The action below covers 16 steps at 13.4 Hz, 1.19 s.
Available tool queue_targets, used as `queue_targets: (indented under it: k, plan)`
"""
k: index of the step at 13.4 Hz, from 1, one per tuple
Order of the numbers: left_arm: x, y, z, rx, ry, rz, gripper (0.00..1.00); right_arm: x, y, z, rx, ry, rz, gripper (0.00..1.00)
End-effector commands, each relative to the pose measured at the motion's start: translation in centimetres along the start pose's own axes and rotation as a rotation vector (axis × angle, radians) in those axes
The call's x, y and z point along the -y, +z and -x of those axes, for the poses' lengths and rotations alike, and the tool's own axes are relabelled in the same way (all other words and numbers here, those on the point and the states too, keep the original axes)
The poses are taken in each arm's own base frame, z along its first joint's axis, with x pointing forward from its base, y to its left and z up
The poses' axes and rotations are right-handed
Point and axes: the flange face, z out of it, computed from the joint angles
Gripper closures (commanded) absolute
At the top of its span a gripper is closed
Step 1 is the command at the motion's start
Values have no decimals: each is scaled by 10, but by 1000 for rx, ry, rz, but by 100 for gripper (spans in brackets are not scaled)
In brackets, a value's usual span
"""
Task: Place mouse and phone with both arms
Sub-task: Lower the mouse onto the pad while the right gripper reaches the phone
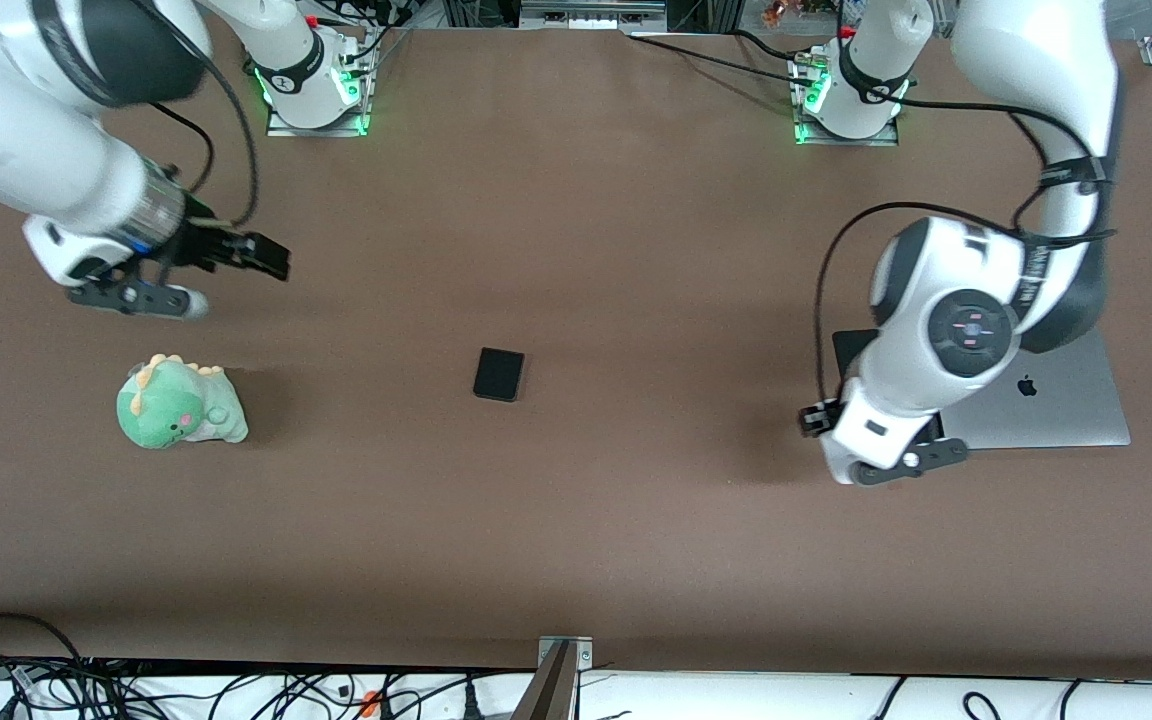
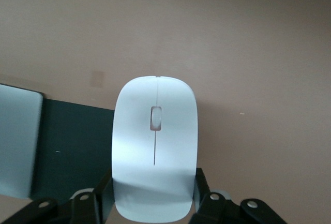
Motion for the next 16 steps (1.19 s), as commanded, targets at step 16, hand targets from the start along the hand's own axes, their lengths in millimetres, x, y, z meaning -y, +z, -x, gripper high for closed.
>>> queue_targets:
  k: [16]
  plan:
    - [142, 146, 56, -10, 183, -9, 41, 188, 257, 11, -191, 84, -38, 0]
